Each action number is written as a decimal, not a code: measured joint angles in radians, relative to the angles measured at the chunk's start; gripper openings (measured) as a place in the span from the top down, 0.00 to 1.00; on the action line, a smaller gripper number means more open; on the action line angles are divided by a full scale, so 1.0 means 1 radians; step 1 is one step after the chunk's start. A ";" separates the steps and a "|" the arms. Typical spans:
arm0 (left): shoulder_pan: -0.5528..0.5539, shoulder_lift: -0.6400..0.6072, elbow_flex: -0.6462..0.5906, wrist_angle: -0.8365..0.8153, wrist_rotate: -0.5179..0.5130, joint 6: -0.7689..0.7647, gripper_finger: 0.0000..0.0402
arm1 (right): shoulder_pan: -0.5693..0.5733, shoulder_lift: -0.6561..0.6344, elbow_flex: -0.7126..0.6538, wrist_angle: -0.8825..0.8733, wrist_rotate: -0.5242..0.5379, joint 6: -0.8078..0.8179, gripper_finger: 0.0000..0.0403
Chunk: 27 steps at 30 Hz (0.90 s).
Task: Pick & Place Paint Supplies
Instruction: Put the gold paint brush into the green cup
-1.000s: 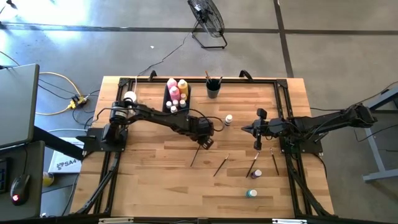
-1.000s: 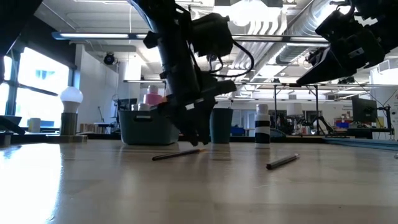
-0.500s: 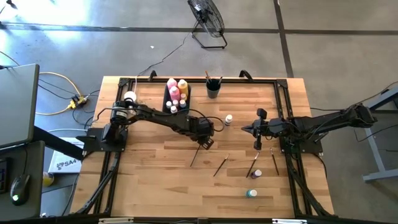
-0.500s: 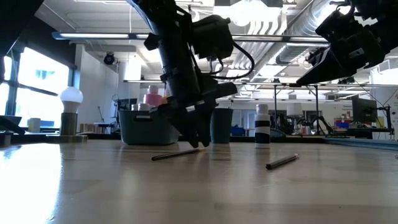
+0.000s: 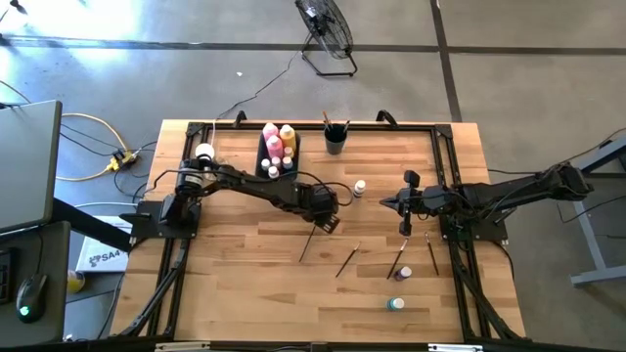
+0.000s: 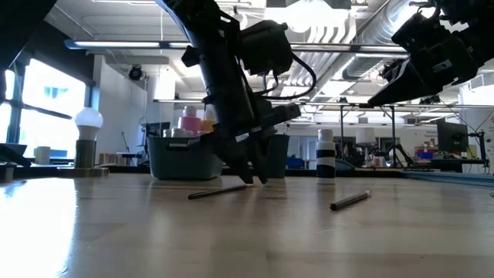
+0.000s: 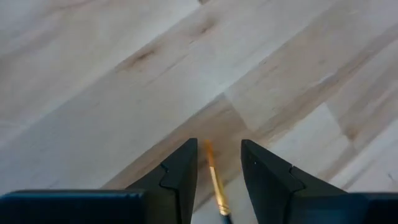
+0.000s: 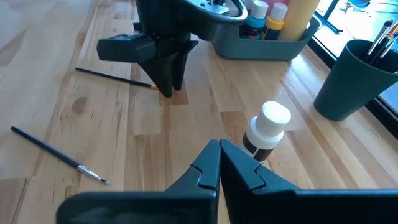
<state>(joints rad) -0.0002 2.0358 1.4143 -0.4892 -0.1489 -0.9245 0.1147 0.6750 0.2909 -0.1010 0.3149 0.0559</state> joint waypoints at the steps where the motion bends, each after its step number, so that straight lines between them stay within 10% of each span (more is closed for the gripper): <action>1: 0.000 0.007 0.001 0.006 0.004 -0.001 0.70 | 0.000 0.000 0.000 0.000 0.000 0.000 1.00; 27: -0.001 0.024 0.003 -0.027 0.002 -0.016 0.70 | 0.000 0.000 0.000 0.000 0.000 0.000 1.00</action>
<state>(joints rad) -0.0009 2.0594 1.4174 -0.5158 -0.1471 -0.9401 0.1146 0.6750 0.2909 -0.1009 0.3153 0.0559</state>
